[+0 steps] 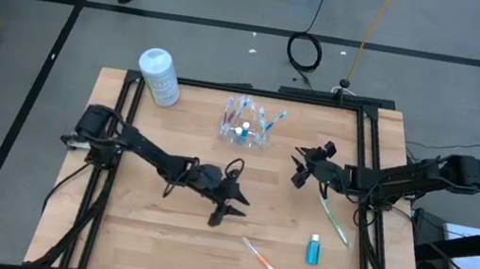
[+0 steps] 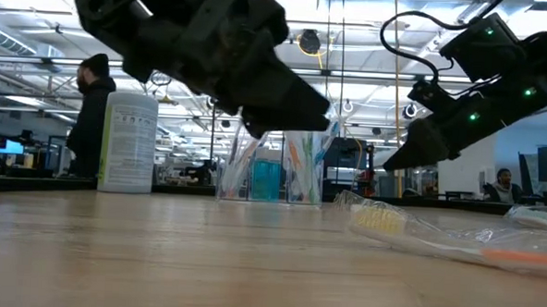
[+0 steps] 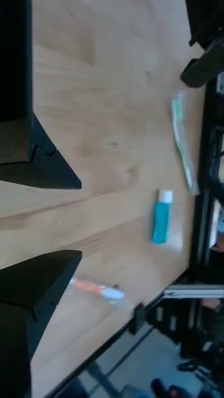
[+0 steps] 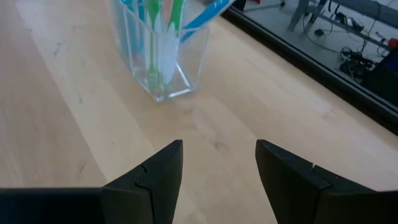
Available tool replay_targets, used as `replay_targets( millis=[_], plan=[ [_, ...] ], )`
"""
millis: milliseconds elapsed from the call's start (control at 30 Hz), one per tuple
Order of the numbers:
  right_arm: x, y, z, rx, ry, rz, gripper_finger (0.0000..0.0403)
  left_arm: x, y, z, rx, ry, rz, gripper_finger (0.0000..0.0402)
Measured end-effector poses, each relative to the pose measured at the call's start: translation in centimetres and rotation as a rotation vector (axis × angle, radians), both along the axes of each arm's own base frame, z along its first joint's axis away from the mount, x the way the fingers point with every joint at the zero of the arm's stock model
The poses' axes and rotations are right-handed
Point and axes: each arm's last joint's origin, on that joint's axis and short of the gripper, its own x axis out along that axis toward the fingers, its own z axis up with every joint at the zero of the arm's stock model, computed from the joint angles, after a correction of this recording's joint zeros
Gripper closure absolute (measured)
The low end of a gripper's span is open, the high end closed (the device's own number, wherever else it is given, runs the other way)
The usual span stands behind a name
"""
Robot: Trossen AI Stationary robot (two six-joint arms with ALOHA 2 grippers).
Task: Pick & Place toothbrushing station
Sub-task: Put the orange toothbrush into the transparent organizer
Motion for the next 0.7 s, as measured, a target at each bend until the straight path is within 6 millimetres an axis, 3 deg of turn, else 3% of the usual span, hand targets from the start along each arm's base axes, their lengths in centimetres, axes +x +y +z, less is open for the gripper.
replay_targets(
  millis=[400, 700],
  plan=[
    [-0.2, 0.0, 0.0, -0.014, -0.067, 0.007, 0.0206, 4.3, -3.3, -1.9, -0.006, 0.004, -0.22, 0.0227],
    [-0.3, 0.0, -0.1, -0.005, -0.059, 0.01, 0.0206, 4.9, -6.0, -1.2, 0.062, 0.031, -0.292, 0.0227]
  ],
)
